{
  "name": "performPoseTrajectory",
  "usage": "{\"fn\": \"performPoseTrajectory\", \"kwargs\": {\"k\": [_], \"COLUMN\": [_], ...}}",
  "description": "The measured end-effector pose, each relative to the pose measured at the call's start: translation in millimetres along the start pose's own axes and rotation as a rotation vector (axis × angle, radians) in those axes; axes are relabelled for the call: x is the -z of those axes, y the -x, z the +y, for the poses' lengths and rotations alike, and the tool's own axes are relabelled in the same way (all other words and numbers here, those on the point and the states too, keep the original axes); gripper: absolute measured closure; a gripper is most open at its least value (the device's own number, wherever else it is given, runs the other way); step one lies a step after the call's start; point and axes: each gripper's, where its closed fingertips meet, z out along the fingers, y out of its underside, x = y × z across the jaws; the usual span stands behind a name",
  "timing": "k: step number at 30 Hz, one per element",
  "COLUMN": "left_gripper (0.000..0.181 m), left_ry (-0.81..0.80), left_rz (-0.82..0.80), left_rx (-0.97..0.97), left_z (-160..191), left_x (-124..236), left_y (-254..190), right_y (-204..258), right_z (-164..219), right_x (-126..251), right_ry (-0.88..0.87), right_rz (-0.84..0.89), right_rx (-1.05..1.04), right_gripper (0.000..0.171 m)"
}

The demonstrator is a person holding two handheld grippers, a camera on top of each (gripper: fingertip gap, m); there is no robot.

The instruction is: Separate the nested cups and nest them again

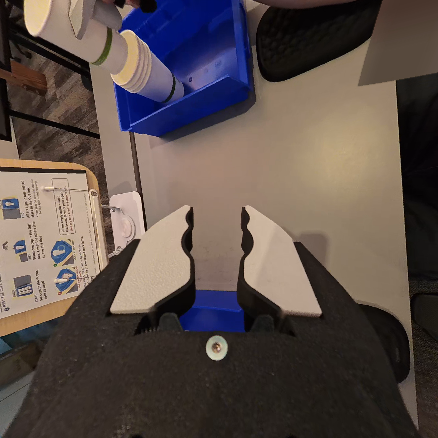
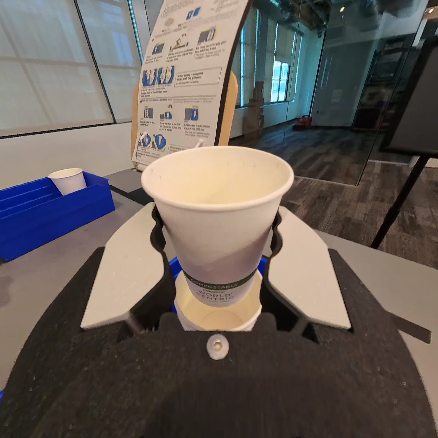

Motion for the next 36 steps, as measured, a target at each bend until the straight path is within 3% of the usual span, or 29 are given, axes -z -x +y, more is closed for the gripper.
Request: {"fn": "performPoseTrajectory", "kwargs": {"k": [6,13,23,27,33,36], "left_gripper": [0.144,0.145,0.145,0.145,0.145,0.145], "left_ry": [0.002,0.002,0.024,0.131,0.427,0.571], "left_rz": [0.017,0.028,-0.013,-0.123,-0.266,-0.297], "left_rx": [-0.002,0.012,0.074,0.191,0.472,0.579], "left_z": [2,6,31,93,252,323], "left_x": [-6,-9,-1,9,5,-7], "left_y": [-3,-1,17,54,97,105], "right_y": [0,11,6,10,36,49], "right_z": [39,60,82,71,4,-12], "right_x": [-5,3,27,44,59,59], "right_ry": [0.210,0.403,0.701,0.756,0.543,0.476], "right_rz": [-0.036,-0.076,0.048,0.084,0.114,0.091], "right_rx": [0.018,0.005,0.127,0.187,0.288,0.316], "right_gripper": [0.082,0.080,0.078,0.078,0.079,0.083]}}
